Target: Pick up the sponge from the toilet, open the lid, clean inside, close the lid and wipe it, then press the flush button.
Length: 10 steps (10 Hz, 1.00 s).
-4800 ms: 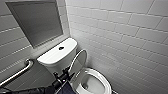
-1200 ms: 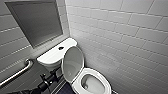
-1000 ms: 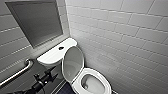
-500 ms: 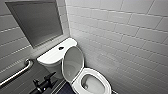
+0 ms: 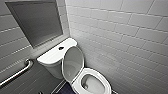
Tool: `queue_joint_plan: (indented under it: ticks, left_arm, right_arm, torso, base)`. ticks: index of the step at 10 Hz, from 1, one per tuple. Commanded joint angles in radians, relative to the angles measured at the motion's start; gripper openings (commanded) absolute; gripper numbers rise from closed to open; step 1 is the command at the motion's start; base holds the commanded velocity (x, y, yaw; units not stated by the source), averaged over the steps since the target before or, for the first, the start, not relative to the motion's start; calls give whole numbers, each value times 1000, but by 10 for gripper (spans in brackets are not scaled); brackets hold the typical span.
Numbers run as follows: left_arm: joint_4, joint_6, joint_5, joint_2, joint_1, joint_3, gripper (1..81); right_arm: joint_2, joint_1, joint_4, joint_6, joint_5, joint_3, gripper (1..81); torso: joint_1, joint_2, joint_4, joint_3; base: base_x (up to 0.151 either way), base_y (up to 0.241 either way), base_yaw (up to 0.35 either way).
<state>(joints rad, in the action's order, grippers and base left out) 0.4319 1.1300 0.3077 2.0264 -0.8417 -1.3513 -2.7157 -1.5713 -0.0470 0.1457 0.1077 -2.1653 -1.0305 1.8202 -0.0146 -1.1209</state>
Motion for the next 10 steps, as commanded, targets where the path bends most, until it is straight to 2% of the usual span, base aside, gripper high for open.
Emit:
queue_joint_plan:
  ticks: [1,2,4,7,8,10]
  left_arm:
    - [379,-4,-207,-2,-77,1,811]
    - [465,-4,-255,20,-122,-14,811]
    - [588,-4,-277,45,-182,-29,811]
    - [613,-13,-279,75,-233,-52,811]
    - [633,-12,-280,88,-244,-68,811]
    - [660,-13,-303,111,-276,-91,811]
  right_arm:
    - [77,26,-14,-8,-49,100,10]
    - [92,33,-22,-8,-49,125,10]
    - [89,35,-24,-6,-51,128,10]
    - [94,38,-22,-6,-49,128,10]
    - [94,41,-22,-6,-49,128,10]
    - [94,52,-20,-6,-49,127,10]
  torso:
    - [0,0,0,0]
    - [0,0,0,0]
    - [0,0,0,0]
    - [0,0,0,1]
    - [64,-100,0,1]
    - [74,-113,0,1]
  base:
    - [0,0,0]
    - [0,0,0]
    - [0,0,0]
    - [0,0,0]
    - [0,0,0]
    - [0,0,0]
